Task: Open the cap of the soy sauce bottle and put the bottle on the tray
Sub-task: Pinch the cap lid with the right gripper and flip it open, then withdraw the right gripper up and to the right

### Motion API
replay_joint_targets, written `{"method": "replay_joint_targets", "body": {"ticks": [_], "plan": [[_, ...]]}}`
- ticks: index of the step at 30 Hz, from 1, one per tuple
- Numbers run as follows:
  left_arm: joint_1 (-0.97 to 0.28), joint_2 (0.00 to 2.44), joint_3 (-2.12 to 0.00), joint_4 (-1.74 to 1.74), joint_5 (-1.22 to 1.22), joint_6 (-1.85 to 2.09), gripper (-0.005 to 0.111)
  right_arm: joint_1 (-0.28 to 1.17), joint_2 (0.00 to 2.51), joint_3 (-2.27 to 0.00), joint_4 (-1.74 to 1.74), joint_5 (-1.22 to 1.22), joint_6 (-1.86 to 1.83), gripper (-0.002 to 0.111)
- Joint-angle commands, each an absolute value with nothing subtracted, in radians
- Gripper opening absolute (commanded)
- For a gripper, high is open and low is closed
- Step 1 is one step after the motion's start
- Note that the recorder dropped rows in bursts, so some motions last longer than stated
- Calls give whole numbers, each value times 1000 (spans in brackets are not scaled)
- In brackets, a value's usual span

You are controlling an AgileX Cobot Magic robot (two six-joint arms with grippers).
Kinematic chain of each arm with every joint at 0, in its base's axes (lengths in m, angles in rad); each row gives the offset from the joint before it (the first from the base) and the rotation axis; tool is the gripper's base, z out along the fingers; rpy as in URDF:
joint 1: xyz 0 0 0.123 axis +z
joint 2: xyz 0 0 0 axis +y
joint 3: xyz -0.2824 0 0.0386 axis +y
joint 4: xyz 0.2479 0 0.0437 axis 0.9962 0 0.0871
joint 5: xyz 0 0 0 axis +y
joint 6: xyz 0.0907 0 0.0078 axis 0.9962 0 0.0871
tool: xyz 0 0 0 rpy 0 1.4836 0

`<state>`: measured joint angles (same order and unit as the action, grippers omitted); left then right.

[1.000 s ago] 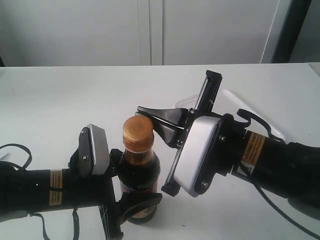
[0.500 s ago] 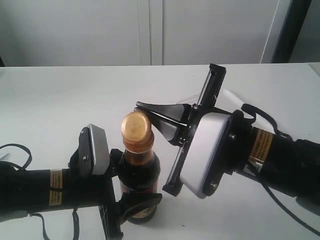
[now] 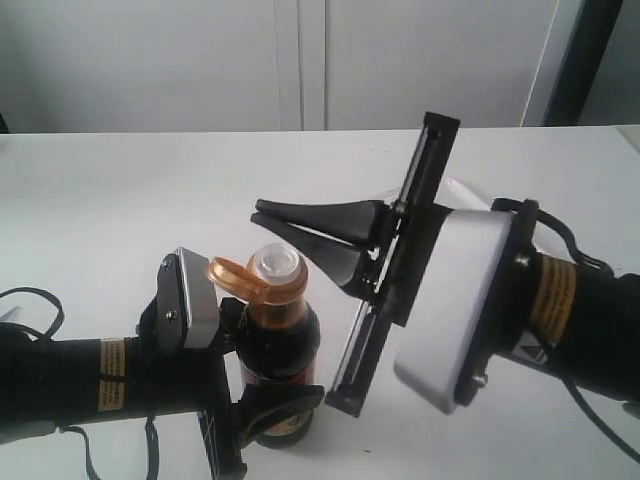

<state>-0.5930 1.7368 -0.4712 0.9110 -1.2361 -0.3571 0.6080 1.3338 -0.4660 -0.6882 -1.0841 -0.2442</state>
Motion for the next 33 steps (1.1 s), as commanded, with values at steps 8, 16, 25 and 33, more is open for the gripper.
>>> {"method": "replay_joint_targets", "body": {"ticks": [8,16,25,33], "plan": [[-595,1735,-467,926,-1221,-365,0,609,1319,-535,-231,-720,-145,0],[-595,1735,-467,924,-1221,-365,0,588,1319,-671,-183,-266,-119,0],[-595,1735,-467,924,-1221,-365,0,452,1319,-786,-176,138,-88,0],[-595,1735,-467,924,-1221,-365,0,335,1319,-895,-175,457,-81,0]]}}
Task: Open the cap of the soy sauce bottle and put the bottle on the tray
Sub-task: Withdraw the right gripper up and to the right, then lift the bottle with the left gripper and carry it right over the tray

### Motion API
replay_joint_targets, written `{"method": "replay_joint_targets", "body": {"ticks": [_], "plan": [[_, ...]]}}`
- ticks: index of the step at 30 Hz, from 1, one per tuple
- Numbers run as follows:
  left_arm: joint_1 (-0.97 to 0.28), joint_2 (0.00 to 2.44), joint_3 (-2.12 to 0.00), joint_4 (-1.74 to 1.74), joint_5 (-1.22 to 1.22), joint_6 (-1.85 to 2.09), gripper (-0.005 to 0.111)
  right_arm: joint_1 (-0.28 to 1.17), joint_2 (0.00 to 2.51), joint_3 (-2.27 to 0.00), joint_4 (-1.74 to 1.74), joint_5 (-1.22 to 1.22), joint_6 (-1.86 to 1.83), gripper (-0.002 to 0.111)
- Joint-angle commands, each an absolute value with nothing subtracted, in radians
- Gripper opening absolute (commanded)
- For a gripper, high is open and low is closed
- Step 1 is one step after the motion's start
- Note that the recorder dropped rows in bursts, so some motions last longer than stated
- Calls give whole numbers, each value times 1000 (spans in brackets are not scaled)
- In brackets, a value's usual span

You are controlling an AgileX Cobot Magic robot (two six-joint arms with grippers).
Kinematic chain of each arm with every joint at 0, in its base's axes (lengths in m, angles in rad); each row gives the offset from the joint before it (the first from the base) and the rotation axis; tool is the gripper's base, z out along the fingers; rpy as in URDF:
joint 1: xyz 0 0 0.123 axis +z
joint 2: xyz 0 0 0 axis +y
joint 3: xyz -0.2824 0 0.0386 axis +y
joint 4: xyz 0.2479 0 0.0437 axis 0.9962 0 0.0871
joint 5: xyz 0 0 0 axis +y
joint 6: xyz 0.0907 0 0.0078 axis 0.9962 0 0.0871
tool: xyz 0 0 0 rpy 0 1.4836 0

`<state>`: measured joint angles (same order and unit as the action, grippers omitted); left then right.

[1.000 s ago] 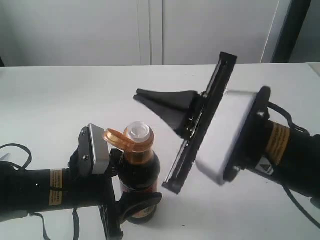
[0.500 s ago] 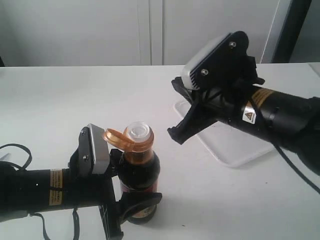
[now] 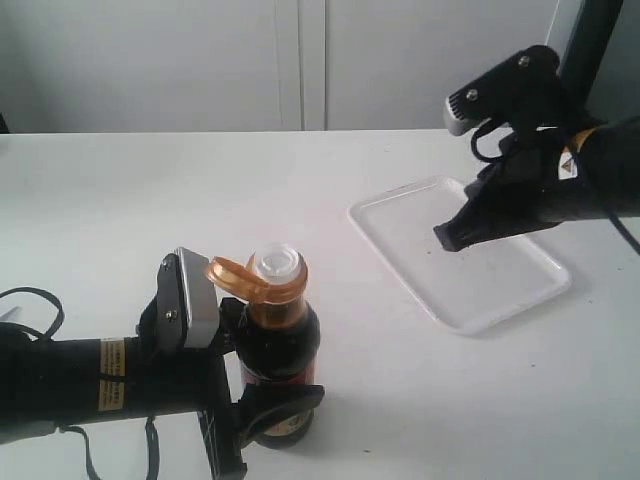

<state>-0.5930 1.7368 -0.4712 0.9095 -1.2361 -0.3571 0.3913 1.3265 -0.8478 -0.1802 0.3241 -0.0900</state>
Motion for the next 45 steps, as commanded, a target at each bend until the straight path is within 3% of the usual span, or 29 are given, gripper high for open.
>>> {"method": "replay_joint_targets", "body": {"ticks": [1,8,15,29,45], "plan": [[-595,1735,-467,924,-1221,-365,0,321,1319,-904,-175,484,-81,0],[-595,1735,-467,878,-1221,-420,0,112,1319,-929,-73,603,-105,0],[-595,1733,-468,845,-1221,-424,0,-80,1319,-929,0,541,-190,0],[-595,1584,-517,680,-1221,-405,0,-84,1444,-849,60,241,-224,0],[-643,1690,-762,625,-1221,-419,0,-84,1474,-884,60,292,-251,0]]}}
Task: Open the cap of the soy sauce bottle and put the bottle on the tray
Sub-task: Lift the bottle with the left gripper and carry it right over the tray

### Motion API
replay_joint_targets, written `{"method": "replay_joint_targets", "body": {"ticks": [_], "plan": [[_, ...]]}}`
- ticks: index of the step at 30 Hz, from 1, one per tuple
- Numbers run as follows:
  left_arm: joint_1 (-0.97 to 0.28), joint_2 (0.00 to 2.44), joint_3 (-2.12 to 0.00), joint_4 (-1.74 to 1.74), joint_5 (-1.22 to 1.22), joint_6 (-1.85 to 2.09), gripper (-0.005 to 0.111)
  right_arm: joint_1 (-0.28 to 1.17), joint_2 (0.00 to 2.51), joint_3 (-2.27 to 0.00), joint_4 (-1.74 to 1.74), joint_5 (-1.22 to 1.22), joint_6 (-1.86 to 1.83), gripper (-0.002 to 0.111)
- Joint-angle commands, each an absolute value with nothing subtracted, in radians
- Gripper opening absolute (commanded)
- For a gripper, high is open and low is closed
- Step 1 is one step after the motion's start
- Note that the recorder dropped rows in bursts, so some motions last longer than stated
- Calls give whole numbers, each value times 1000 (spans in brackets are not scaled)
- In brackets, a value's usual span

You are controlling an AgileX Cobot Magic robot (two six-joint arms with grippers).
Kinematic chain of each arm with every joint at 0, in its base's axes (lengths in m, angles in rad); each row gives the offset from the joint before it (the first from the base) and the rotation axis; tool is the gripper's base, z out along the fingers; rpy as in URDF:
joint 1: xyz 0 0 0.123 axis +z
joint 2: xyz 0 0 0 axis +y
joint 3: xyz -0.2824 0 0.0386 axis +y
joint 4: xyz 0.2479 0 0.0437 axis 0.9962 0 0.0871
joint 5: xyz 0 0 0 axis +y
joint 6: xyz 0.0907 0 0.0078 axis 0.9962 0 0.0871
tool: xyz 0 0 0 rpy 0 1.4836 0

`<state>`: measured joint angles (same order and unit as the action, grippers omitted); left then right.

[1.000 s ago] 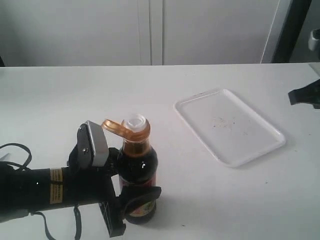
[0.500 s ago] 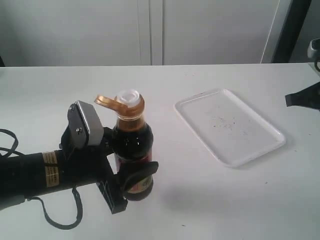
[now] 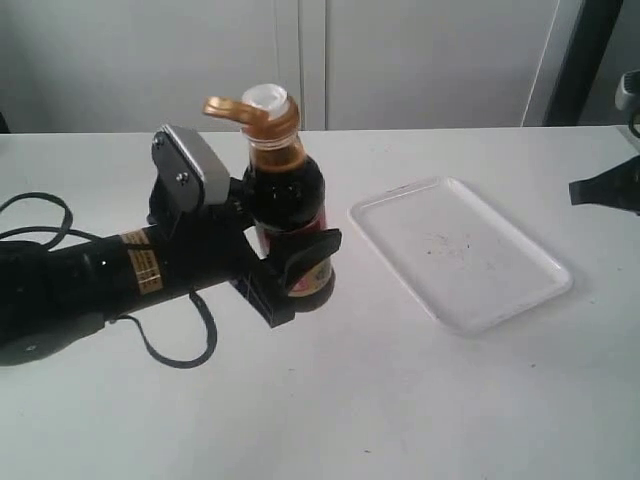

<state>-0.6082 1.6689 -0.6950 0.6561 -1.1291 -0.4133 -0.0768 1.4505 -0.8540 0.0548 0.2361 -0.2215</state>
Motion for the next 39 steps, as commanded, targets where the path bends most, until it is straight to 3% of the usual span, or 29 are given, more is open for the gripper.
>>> {"method": "replay_joint_targets", "body": {"ticks": [1,21,39], "plan": [[-655,1708,-785,620,-1221,-415,0,-84,1485,-896,60,318,-252,0],[-710,1950,-1191,602,-1221,-476,0,-84,1574,-954,54,331,-264,0],[-712,2169,-1526,704,-959,-689,0,-84,1589,-956,54,219,-264,0]]}}
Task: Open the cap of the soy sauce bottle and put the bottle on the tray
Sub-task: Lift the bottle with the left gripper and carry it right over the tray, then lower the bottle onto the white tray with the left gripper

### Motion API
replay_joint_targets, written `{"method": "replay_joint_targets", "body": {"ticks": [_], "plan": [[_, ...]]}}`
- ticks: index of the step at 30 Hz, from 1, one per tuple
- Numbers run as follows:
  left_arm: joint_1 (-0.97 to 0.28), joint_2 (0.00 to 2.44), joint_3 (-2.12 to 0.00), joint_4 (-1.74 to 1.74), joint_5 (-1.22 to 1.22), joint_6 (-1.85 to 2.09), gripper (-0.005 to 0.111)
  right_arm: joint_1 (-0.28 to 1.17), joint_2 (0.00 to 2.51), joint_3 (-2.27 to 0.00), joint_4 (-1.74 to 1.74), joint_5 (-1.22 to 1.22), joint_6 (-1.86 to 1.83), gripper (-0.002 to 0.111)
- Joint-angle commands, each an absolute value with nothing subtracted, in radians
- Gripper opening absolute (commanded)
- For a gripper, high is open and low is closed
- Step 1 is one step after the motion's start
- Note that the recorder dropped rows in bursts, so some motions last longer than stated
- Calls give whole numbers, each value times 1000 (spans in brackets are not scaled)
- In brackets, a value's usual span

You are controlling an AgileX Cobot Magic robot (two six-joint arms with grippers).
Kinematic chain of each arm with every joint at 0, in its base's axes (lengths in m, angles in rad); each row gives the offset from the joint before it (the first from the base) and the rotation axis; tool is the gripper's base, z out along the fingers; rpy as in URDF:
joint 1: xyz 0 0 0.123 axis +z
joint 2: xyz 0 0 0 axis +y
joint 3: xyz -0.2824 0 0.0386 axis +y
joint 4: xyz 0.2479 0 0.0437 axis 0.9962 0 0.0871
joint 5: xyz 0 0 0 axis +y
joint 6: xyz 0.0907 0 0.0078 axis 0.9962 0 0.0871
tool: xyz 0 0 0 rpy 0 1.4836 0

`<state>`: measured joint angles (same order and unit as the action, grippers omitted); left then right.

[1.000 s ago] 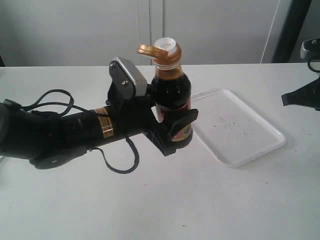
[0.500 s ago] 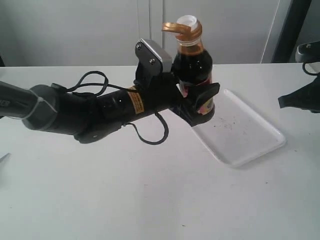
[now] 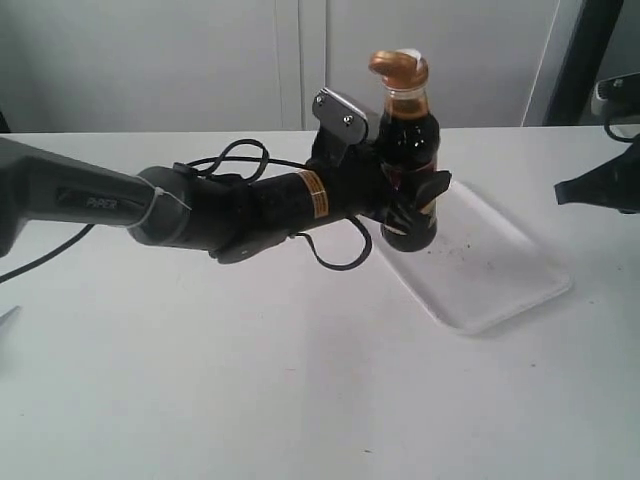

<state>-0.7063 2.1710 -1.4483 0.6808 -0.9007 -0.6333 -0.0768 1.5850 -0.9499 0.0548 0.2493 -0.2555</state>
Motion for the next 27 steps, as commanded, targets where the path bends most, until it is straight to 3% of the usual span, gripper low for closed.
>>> {"method": "replay_joint_targets", "body": {"ticks": [1,18,27], "plan": [[-717,2177,-1543,708,-945,-710,0,-84,1594,-956,54,215,-264,0],[-770,2330,-1781,728,-784,-744,0,-84,1597,-956,54,194,-254,0],[-770,2367,-1805,742,-745,-756,0,-84,1597,-956,54,177,-254,0]]}}
